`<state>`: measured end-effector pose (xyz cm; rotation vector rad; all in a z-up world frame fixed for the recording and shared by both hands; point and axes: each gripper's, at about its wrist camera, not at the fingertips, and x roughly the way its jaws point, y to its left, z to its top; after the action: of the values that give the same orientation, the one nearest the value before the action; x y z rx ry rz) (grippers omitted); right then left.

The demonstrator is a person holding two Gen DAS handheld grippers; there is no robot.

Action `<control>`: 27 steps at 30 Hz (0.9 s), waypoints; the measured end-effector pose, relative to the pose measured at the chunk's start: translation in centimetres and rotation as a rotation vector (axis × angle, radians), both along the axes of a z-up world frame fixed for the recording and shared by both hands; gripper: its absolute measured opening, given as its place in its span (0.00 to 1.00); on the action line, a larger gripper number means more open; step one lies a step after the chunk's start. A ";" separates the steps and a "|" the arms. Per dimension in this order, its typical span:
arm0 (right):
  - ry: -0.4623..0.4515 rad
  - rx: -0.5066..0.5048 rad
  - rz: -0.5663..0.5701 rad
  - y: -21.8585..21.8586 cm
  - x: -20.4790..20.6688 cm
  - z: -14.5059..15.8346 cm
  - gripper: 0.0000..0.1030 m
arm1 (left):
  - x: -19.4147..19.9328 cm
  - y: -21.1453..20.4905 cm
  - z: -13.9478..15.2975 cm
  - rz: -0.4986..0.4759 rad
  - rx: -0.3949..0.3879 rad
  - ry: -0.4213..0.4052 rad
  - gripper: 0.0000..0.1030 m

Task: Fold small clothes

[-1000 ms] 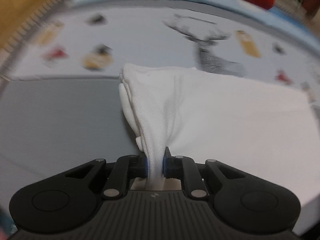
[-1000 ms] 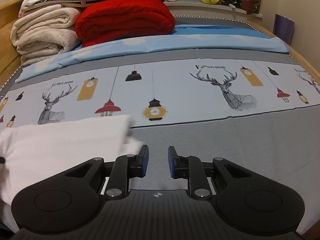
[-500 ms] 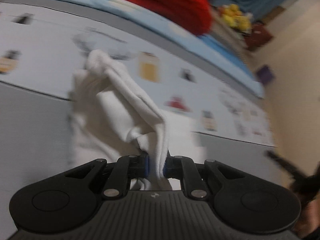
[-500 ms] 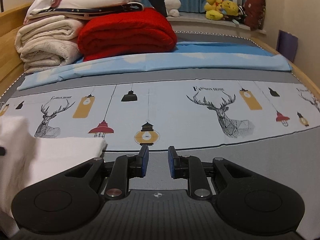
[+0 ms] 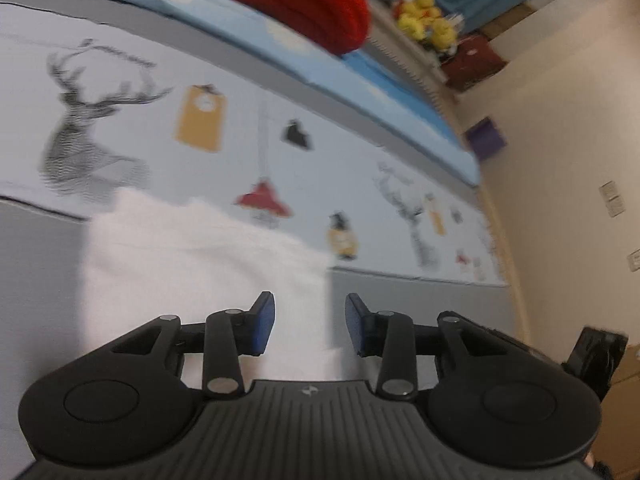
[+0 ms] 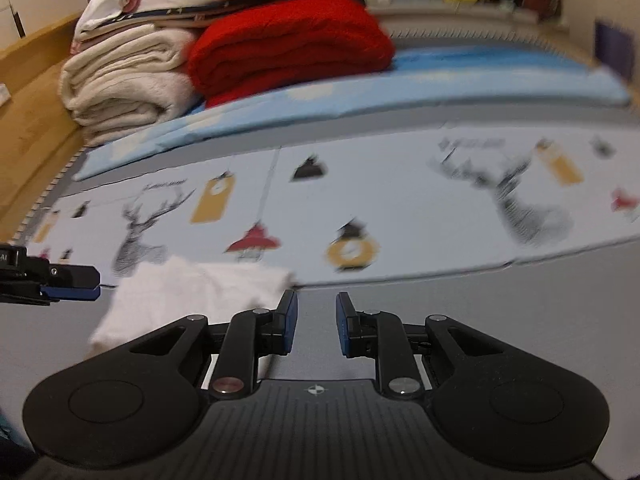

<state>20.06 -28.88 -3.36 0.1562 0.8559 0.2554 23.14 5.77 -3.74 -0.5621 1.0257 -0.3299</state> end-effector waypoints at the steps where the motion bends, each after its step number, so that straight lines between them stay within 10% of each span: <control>1: 0.038 0.021 0.002 0.5 0.4 -0.6 0.21 | -0.1 0.7 -0.3 -0.010 0.027 0.025 0.41; 14: 0.246 0.114 -0.053 8.1 6.7 -7.6 0.21 | -4.1 2.2 -4.1 -0.158 0.192 0.117 0.45; 16: 0.279 0.148 -0.061 7.9 7.2 -8.5 0.07 | -4.2 2.2 -4.1 -0.161 0.196 0.120 0.45; 22: 0.094 0.291 -0.136 5.8 6.5 -4.7 0.03 | -4.1 1.0 -4.4 -0.204 0.224 0.117 0.45; 27: 0.177 0.068 -0.164 5.7 7.3 -6.3 0.04 | -5.0 -1.0 -5.9 -0.304 0.342 0.141 0.45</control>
<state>27.37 -23.22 -9.67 0.3144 1.0043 0.1182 18.10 4.77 -9.65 -0.1202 1.2759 -0.3750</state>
